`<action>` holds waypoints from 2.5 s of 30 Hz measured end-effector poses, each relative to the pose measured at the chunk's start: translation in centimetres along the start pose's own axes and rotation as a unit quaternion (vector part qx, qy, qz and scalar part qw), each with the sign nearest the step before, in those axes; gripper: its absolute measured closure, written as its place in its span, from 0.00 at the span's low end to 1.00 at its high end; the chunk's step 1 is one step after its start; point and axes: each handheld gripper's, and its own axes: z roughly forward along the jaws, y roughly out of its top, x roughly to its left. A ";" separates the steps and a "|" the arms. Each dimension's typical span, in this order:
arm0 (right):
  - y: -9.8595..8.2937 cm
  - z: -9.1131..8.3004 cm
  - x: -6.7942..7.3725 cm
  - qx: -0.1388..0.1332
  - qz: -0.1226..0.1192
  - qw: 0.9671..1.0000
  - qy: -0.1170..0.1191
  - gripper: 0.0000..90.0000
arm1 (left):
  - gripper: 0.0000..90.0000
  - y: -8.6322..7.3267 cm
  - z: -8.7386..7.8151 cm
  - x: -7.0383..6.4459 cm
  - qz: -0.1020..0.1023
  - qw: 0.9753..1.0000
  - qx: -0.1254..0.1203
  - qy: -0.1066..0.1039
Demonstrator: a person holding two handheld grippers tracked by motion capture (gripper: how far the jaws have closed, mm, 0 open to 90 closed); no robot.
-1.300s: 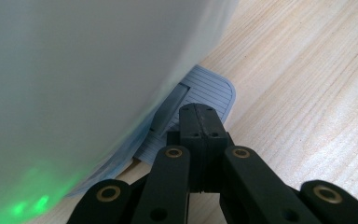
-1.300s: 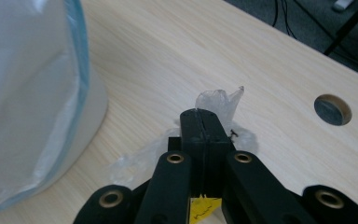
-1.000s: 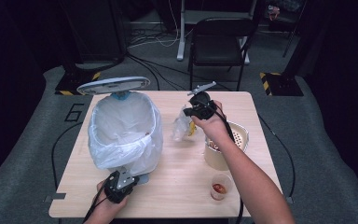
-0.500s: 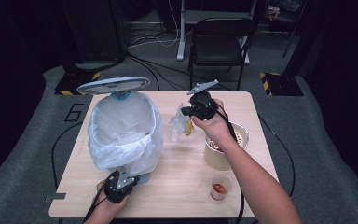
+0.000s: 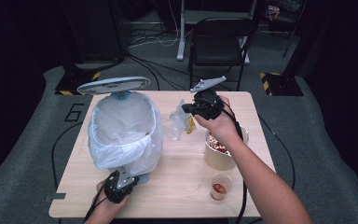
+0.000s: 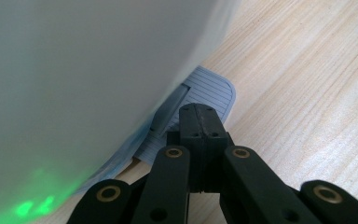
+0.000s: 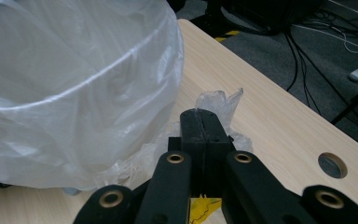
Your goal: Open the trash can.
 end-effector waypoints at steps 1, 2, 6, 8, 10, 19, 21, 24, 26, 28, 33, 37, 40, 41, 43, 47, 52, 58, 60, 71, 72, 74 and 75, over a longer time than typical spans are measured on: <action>0.2 -0.3 0.1 -0.004 -0.006 1.000 0.000 1.00 | 1.00 0.0 -0.1 0.0 0.002 1.000 0.004 -0.004; 0.4 -0.8 0.4 -0.006 -0.011 1.000 0.000 1.00 | 1.00 0.0 -0.1 0.1 0.003 1.000 0.004 -0.004; 1.0 -1.9 1.0 -0.018 -0.026 0.999 0.004 1.00 | 1.00 0.0 0.0 0.0 0.000 1.000 0.000 0.001; 1.3 -2.3 1.4 -0.023 -0.026 0.999 0.005 1.00 | 1.00 0.0 -0.1 0.1 0.013 1.000 0.011 -0.001; 1.6 -2.7 1.6 -0.027 -0.032 0.999 0.007 1.00 | 1.00 0.0 -0.1 0.2 0.014 1.000 0.011 -0.001; 2.8 -4.5 3.2 -0.049 -0.055 0.997 0.033 1.00 | 1.00 0.0 -0.1 0.1 0.011 1.000 0.008 0.003; 3.0 -4.8 3.4 -0.052 -0.059 0.996 0.034 1.00 | 1.00 0.0 0.2 -0.4 -0.018 1.000 -0.015 0.002; 3.7 -5.7 3.9 -0.065 -0.068 0.995 0.037 1.00 | 1.00 0.0 0.3 -0.4 -0.022 1.000 -0.017 0.001; 4.3 -6.3 4.3 -0.073 -0.075 0.994 0.037 1.00 | 1.00 0.1 -0.2 0.2 0.021 1.000 0.013 0.003; 5.0 -7.1 4.7 -0.081 -0.079 0.993 0.042 1.00 | 1.00 0.0 -0.1 0.1 0.014 1.000 0.007 0.005; 5.9 -7.7 5.1 -0.092 -0.083 0.991 0.047 1.00 | 1.00 0.1 -0.1 0.1 0.013 1.000 0.010 0.003; 6.6 -7.8 5.6 -0.096 -0.090 0.990 0.052 1.00 | 1.00 0.1 -0.1 0.1 0.009 1.000 0.010 -0.001; 7.0 -7.8 5.9 -0.099 -0.093 0.989 0.054 1.00 | 1.00 0.0 0.2 -0.3 -0.017 1.000 -0.013 -0.002; 7.1 -7.8 6.0 -0.101 -0.095 0.989 0.056 1.00 | 1.00 0.0 0.1 -0.2 -0.016 1.000 -0.009 -0.005; 7.5 -8.0 6.3 -0.107 -0.097 0.988 0.061 1.00 | 1.00 0.0 0.1 -0.2 -0.015 1.000 -0.008 -0.006; 7.9 -7.9 6.7 -0.115 -0.101 0.986 0.071 1.00 | 1.00 0.0 0.1 -0.2 -0.015 1.000 -0.008 -0.005; 8.3 -7.9 7.3 -0.122 -0.104 0.983 0.087 1.00 | 1.00 -0.1 0.4 -0.5 -0.026 0.999 -0.027 0.007; 8.6 -7.5 8.1 -0.133 -0.107 0.980 0.104 1.00 | 1.00 -0.1 0.4 -0.5 -0.025 0.999 -0.026 0.008; 8.6 -7.3 8.4 -0.135 -0.107 0.979 0.113 1.00 | 1.00 -0.1 0.4 -0.5 -0.026 0.999 -0.026 0.008; 7.5 -4.7 8.8 -0.121 -0.105 0.977 0.140 1.00 | 1.00 0.0 0.2 -0.3 -0.018 1.000 -0.017 0.002; 7.3 -4.2 8.9 -0.114 -0.102 0.978 0.141 1.00 | 1.00 0.0 0.2 -0.3 -0.017 1.000 -0.016 0.001; 7.2 -3.9 8.9 -0.111 -0.103 0.978 0.141 1.00 | 1.00 0.0 0.2 -0.3 -0.017 1.000 -0.017 0.002; 7.0 -3.3 8.9 -0.106 -0.103 0.979 0.138 1.00 | 1.00 0.0 0.2 -0.3 -0.017 1.000 -0.015 0.000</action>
